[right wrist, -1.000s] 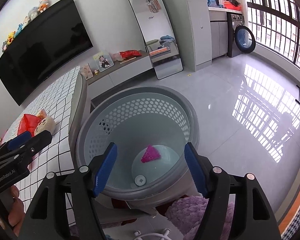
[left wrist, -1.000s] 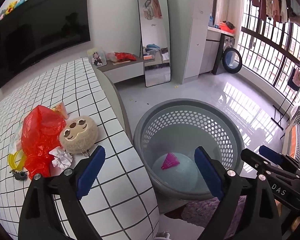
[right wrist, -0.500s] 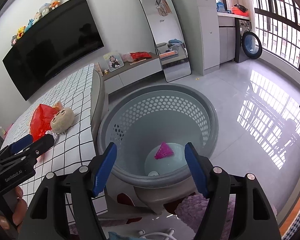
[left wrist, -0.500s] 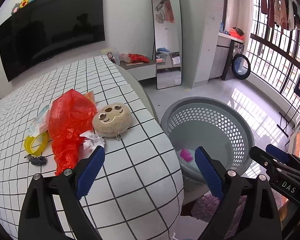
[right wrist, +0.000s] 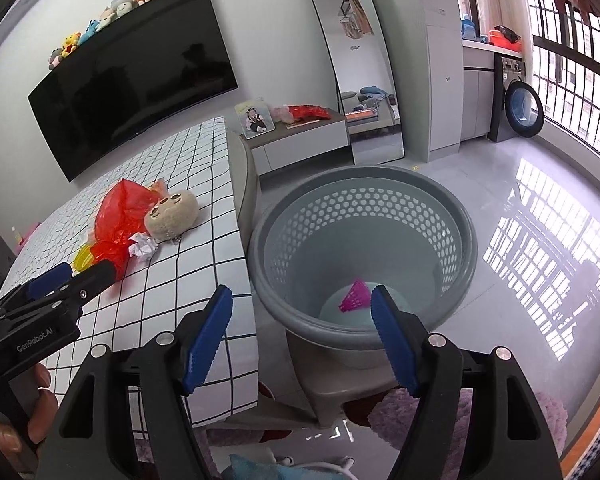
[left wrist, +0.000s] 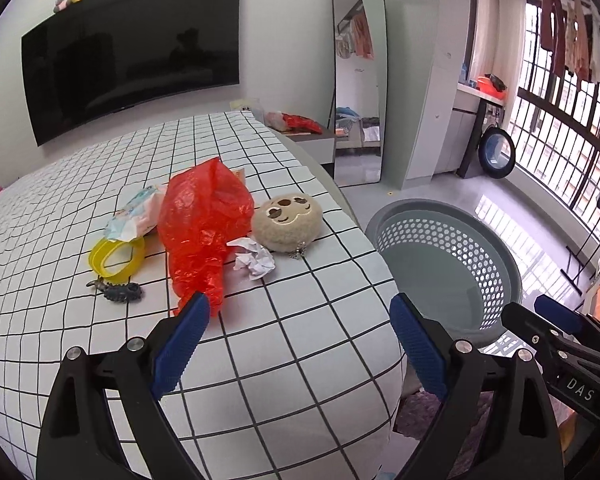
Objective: Collect trash
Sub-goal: 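Move both tools back from the basket toward the bed items, then grasp the beige plush toy with the right gripper while the left gripper grasps the red bag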
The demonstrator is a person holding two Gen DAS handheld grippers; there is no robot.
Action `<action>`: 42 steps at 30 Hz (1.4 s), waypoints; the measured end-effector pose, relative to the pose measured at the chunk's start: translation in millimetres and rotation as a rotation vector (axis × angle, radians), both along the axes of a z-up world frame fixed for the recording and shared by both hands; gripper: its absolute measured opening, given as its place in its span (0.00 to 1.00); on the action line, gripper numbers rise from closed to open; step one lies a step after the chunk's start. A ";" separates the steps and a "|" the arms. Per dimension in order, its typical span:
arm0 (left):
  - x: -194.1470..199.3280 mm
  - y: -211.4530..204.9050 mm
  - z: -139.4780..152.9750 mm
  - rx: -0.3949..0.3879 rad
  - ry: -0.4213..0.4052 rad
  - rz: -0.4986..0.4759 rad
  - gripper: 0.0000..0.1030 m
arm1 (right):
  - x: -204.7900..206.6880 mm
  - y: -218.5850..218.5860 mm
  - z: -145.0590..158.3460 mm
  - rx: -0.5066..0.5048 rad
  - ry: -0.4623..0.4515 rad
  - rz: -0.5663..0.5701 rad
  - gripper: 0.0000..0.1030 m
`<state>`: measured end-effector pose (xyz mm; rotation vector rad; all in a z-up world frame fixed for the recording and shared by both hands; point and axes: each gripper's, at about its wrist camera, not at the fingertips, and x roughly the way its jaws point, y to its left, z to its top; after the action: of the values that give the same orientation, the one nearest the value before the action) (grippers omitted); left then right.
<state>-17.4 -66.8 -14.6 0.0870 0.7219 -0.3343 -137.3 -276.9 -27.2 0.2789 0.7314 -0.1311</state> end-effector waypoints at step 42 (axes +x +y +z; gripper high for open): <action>30.8 136.9 -19.2 0.020 0.037 0.350 0.93 | 125.7 105.3 -28.9 -0.025 0.054 0.324 0.67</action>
<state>13.4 70.1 -33.8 -0.0274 0.7625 0.0057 -11.6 -171.6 -56.1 0.1303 0.8181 0.1599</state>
